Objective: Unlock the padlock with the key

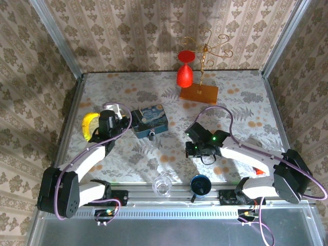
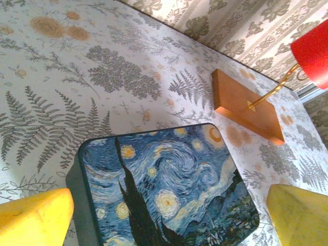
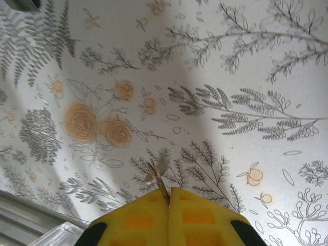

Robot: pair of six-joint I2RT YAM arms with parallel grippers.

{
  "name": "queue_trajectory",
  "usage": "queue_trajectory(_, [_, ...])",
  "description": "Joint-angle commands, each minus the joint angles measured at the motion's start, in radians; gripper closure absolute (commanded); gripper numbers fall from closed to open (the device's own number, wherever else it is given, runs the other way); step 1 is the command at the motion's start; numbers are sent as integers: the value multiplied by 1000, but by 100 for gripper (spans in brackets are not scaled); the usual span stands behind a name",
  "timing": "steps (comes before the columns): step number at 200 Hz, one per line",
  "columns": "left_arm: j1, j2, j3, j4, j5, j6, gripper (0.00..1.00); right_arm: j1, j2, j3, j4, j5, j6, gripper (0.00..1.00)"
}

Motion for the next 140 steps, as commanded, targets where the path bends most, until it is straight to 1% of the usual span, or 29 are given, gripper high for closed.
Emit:
queue_trajectory(1, [10,-30,-22,43,37,12,1,7,-23,72,-68,47,-68,100])
queue_trajectory(29, [14,-46,-38,99,95,27,1,8,-19,170,-112,68,-130,100])
queue_trajectory(68, [15,-76,-88,251,199,64,2,6,-8,300,-136,72,-163,100])
queue_trajectory(84, [10,-83,-106,312,241,105,2,6,-2,345,-130,54,-153,100])
queue_trajectory(107, [-13,-95,-112,347,293,167,2,7,6,385,-108,4,-132,100])
queue_trajectory(124, [-62,-107,-135,400,323,237,7,7,5,403,-95,-23,-107,100])
queue_trajectory(133, [-91,-113,-154,428,320,282,10,4,3,410,-85,-38,-91,100])
queue_trajectory(140, [-115,-118,-169,452,324,314,14,4,-1,413,-75,-54,-81,100])
